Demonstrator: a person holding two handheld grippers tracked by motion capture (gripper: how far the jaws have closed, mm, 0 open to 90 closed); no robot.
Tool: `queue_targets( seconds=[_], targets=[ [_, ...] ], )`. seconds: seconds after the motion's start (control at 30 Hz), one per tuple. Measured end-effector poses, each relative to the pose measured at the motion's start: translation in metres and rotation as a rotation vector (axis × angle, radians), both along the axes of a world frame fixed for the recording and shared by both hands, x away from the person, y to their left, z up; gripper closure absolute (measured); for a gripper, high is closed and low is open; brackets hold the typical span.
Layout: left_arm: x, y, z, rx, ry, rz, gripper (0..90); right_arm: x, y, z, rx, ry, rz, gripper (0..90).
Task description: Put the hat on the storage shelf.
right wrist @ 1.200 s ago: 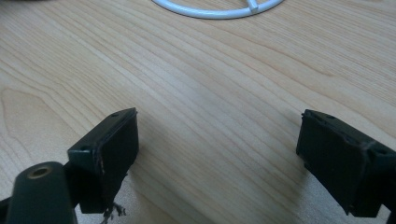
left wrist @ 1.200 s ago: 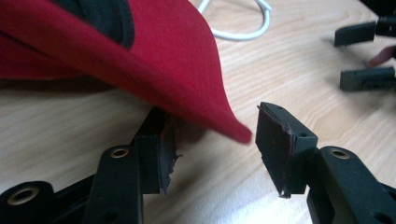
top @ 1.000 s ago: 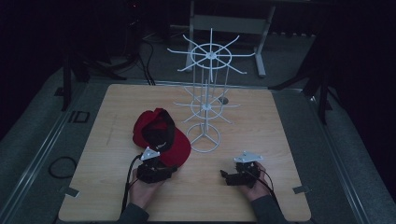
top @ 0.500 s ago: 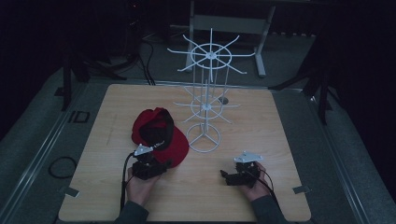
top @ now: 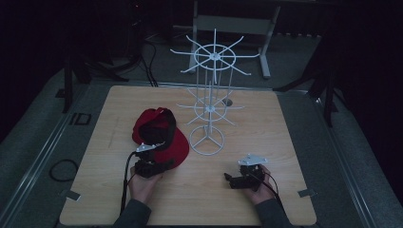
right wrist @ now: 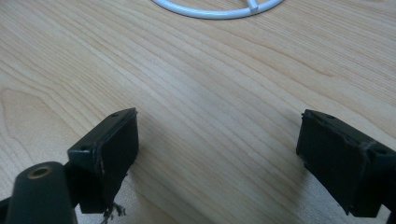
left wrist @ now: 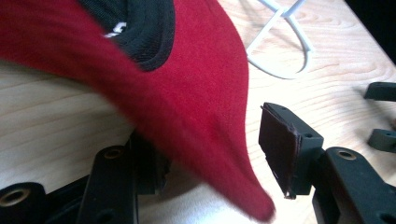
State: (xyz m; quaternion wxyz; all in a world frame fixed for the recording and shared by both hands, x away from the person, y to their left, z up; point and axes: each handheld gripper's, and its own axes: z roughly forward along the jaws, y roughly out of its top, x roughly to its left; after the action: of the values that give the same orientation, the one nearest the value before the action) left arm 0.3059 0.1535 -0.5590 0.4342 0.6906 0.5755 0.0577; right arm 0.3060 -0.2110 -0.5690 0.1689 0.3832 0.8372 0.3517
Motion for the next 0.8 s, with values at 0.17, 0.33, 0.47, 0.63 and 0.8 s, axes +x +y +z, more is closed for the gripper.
queue_targets(
  seconds=[0.17, 0.33, 0.47, 0.63, 0.8],
  targets=[
    [0.001, -0.008, -0.007, 0.083, -0.017, 0.006, 48.5, 0.000, 0.000, 0.000, 0.000, 0.000, 0.000, 12.8],
    [0.001, -0.007, -0.007, 0.106, -0.029, 0.010, 54.9, 0.000, 0.000, 0.000, 0.000, 0.000, 0.000, 12.8],
    [0.000, -0.004, -0.006, 0.107, -0.036, 0.012, 58.2, 0.000, 0.000, 0.000, 0.000, 0.000, 0.000, 12.8],
    [-0.003, -0.001, -0.004, 0.120, -0.066, 0.025, 64.5, 0.000, 0.000, 0.000, 0.000, 0.000, 0.000, 12.8],
    [-0.006, 0.004, -0.003, 0.136, -0.084, 0.046, 67.3, 0.000, 0.000, 0.000, 0.000, 0.000, 0.001, 12.8]
  ],
)
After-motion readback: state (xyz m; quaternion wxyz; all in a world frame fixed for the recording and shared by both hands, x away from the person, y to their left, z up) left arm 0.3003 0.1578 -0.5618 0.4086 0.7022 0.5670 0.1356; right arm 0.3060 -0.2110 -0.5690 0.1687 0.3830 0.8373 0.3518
